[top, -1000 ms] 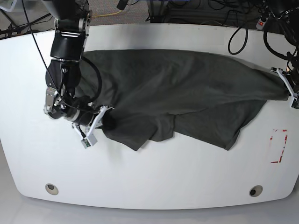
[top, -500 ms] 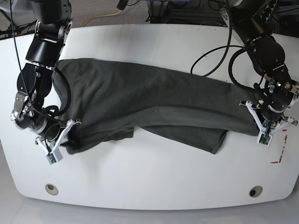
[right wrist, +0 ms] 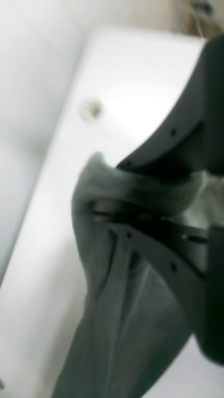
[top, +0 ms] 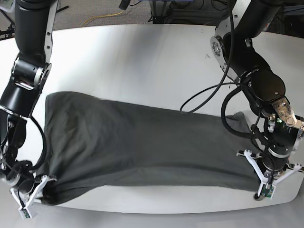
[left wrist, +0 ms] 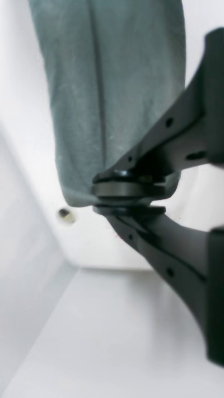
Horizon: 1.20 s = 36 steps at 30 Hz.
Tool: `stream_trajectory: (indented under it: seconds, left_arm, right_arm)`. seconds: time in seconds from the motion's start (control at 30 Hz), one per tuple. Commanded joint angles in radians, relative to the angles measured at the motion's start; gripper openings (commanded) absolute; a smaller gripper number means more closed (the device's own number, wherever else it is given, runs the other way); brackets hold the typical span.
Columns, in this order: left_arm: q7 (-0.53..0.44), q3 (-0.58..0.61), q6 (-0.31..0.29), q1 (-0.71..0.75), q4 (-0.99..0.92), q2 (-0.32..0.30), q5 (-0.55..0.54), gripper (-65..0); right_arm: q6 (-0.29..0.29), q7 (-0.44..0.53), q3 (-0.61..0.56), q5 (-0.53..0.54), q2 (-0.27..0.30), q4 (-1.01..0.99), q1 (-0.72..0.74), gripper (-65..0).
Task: Fold the T-shirt properly
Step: 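Lift the shirt with both grippers and shake it above the table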
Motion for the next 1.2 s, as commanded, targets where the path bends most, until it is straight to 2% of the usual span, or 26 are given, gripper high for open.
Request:
stream_trajectory:
  seconds: [0.0, 0.17, 0.33, 0.53, 0.63, 0.9, 1.17]
  left_arm:
    - [-0.023, 0.003, 0.006, -0.077, 0.018, -0.032, -0.007, -64.9]
    - [-0.023, 0.001, 0.006, -0.209, 0.016, -0.105, -0.013, -64.9]
    - [-0.023, 0.009, 0.006, -0.316, 0.015, -0.173, -0.014, -64.9]
    - [-0.023, 0.075, 0.006, -0.318, 0.015, -0.240, -0.016, -64.9]
    - [-0.023, 0.072, 0.006, -0.250, 0.019, -0.243, -0.017, -64.9]
    - [-0.012, 0.072, 0.006, -0.103, 0.045, -0.245, -0.017, -64.9]
    - [0.148, 0.072, 0.006, 0.053, 0.084, -0.237, -0.017, -64.9]
  right_arm:
    - [0.003, 0.028, -0.032, 0.025, 0.037, 0.018, 0.101, -65.0]
    - [0.006, -0.019, -0.077, 0.025, 0.046, 0.018, 0.252, -65.0]
    - [0.007, -0.027, -0.136, 0.025, 0.070, 0.018, 0.362, -65.0]
    - [0.007, -0.028, -0.146, 0.027, 0.072, 0.018, 0.388, -65.0]
    - [0.007, -0.030, -0.127, 0.027, 0.072, 0.024, 0.331, -65.0]
    - [0.007, -0.030, -0.023, 0.027, 0.072, 0.173, 0.055, -65.0]
    - [0.007, -0.053, 0.117, 0.106, 0.066, 0.272, -0.241, -65.0]
